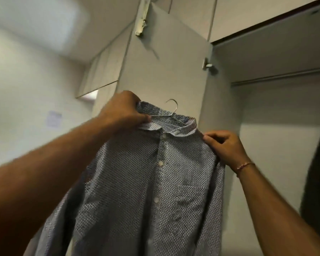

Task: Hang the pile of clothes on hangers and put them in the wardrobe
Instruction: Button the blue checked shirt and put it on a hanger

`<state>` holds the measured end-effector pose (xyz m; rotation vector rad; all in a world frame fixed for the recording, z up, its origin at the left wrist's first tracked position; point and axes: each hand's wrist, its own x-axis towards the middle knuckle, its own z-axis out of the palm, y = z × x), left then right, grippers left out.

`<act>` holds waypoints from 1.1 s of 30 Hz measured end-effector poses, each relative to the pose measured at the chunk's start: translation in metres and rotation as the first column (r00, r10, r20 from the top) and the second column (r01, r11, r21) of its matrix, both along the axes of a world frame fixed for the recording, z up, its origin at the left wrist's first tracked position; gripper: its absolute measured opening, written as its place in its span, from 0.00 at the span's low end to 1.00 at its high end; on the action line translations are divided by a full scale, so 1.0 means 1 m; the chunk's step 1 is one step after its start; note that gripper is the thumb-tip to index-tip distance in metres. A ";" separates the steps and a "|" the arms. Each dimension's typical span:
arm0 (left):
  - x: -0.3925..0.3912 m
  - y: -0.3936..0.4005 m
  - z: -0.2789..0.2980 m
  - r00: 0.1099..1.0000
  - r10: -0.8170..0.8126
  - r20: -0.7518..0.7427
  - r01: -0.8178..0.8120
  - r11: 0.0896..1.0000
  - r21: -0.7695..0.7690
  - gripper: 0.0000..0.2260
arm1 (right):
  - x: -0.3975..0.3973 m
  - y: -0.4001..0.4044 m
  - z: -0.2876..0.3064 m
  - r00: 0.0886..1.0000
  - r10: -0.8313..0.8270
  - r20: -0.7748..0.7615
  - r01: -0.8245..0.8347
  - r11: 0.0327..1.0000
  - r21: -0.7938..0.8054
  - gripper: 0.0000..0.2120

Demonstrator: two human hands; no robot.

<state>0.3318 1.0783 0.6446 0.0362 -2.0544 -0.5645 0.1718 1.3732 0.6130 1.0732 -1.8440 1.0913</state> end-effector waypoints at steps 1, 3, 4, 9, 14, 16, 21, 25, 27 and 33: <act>-0.017 0.014 0.006 0.999 -0.044 0.022 0.044 0.999 0.015 0.15 | -0.007 0.019 0.005 0.999 -0.041 0.007 0.041 0.999 -0.004 0.09; -0.055 0.043 0.020 0.990 -0.133 0.050 0.131 0.991 0.037 0.17 | -0.017 0.060 0.016 0.990 -0.142 -0.005 0.142 0.989 -0.046 0.06; -0.074 0.060 0.027 0.982 -0.180 0.062 0.179 0.983 0.034 0.16 | -0.019 0.081 0.023 0.978 -0.210 -0.020 0.208 0.975 -0.075 0.05; -0.136 0.122 0.049 0.968 -0.246 0.057 0.252 0.954 -0.161 0.18 | -0.012 0.155 0.045 0.853 -0.515 -0.083 0.502 0.854 -0.134 0.05; -0.175 0.166 0.061 0.973 -0.231 -0.007 0.212 0.904 -0.371 0.26 | 0.026 0.203 0.068 0.355 -0.908 -0.222 0.904 0.394 -0.165 0.07; -0.183 0.184 0.061 0.964 -0.265 0.007 0.241 0.867 -0.436 0.23 | 0.043 0.212 0.077 0.152 -0.955 -0.256 0.974 0.189 -0.128 0.10; -0.203 0.229 0.060 0.948 -0.317 0.021 0.280 0.801 -0.530 0.17 | 0.057 0.207 0.097 -0.119 -0.942 -0.313 0.993 -0.118 -0.024 0.16; -0.221 0.263 0.069 0.926 -0.376 0.028 0.328 0.766 -0.553 0.16 | 0.042 0.196 0.118 -0.184 -0.919 -0.349 0.968 -0.231 0.100 0.17; -0.230 0.283 0.071 0.918 -0.397 0.013 0.334 0.755 -0.564 0.16 | 0.028 0.197 0.127 -0.226 -0.903 -0.366 0.955 -0.280 0.100 0.14; -0.259 0.344 0.077 0.904 -0.426 -0.028 0.321 0.720 -0.615 0.15 | -0.016 0.220 0.152 -0.342 -0.836 -0.429 0.928 -0.374 -0.012 0.08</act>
